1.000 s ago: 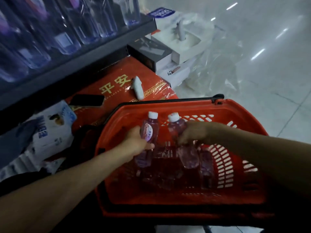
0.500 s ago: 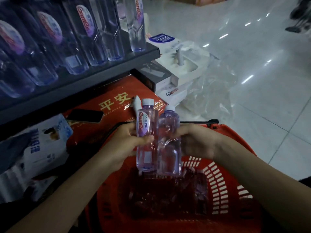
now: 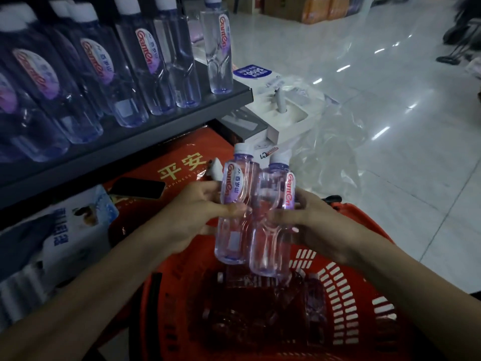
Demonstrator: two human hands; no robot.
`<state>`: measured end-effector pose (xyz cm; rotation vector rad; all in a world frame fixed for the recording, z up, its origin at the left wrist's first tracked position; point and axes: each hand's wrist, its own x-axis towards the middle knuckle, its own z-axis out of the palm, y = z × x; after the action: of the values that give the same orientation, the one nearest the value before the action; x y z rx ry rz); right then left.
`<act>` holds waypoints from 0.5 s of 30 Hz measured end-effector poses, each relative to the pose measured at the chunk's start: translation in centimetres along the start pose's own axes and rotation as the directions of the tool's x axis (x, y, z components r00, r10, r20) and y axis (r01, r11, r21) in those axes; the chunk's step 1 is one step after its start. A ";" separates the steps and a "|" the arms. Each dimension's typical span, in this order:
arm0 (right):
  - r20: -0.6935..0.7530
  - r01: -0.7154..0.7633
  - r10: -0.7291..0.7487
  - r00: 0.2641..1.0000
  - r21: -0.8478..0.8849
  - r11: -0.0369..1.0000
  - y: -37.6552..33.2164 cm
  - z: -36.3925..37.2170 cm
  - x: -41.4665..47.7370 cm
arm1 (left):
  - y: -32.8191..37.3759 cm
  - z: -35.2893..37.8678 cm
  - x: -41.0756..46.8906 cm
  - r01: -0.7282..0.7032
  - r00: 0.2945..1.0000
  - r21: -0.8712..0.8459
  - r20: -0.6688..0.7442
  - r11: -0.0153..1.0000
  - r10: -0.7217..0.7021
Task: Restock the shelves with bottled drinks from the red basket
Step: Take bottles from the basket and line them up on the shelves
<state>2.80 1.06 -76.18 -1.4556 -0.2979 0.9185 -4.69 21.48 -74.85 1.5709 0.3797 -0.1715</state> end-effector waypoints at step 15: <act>-0.071 0.607 -0.655 0.752 -0.313 0.731 -8.3 20.2 9.5 | 4.3 -17.4 -7.7 -0.507 0.629 0.244 -0.551 0.827 0.548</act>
<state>-1.96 23.15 -68.77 -1.5191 -0.7628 0.1810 -12.51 37.71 -67.43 1.7144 0.3827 0.8185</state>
